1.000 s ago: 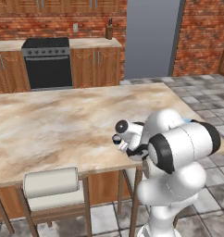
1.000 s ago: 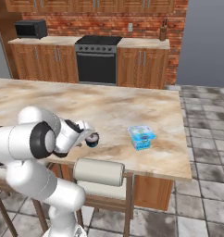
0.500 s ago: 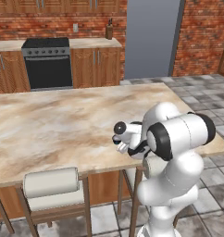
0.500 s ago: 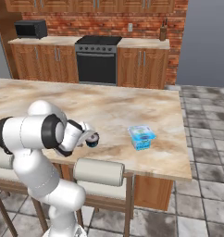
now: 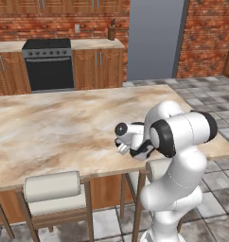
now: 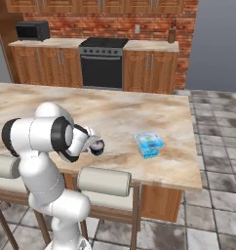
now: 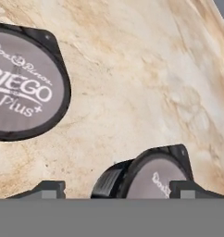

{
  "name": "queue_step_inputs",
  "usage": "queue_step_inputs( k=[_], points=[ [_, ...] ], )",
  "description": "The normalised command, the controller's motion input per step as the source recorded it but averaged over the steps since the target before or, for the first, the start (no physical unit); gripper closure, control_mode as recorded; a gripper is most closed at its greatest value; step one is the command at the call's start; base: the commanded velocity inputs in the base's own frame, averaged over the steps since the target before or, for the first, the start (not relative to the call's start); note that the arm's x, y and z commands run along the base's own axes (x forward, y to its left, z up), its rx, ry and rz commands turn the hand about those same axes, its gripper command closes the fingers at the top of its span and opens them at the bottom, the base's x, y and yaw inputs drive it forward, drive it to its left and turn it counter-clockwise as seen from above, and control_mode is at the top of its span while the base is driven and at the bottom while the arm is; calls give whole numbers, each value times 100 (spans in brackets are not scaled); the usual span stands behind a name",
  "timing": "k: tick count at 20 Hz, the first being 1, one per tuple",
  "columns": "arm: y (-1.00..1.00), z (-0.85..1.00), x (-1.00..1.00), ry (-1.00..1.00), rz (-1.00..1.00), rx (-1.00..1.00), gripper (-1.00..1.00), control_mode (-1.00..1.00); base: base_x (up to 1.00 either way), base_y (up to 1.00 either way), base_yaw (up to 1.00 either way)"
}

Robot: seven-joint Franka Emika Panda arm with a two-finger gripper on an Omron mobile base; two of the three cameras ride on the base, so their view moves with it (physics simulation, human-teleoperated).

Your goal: Stack the yogurt containers by placing the smaller containers on top of the larger containers.

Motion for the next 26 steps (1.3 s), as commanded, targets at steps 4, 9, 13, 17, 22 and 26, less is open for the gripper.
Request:
queue_step_inputs(
  k=[4,9,13,17,22,26],
  points=[
    [0,-24,12,-3,0,0,100,-100,0,0,0],
    [0,-34,5,-3,-1,0,100,-100,0,0,0],
    [-2,-43,0,-4,-4,0,100,-100,0,0,0],
    [-2,-37,0,-4,-5,0,100,-100,0,0,0],
    [0,-6,0,0,-1,0,100,-100,0,0,0],
    [-11,0,-11,0,-1,0,100,-100,0,0,0]
  ],
)
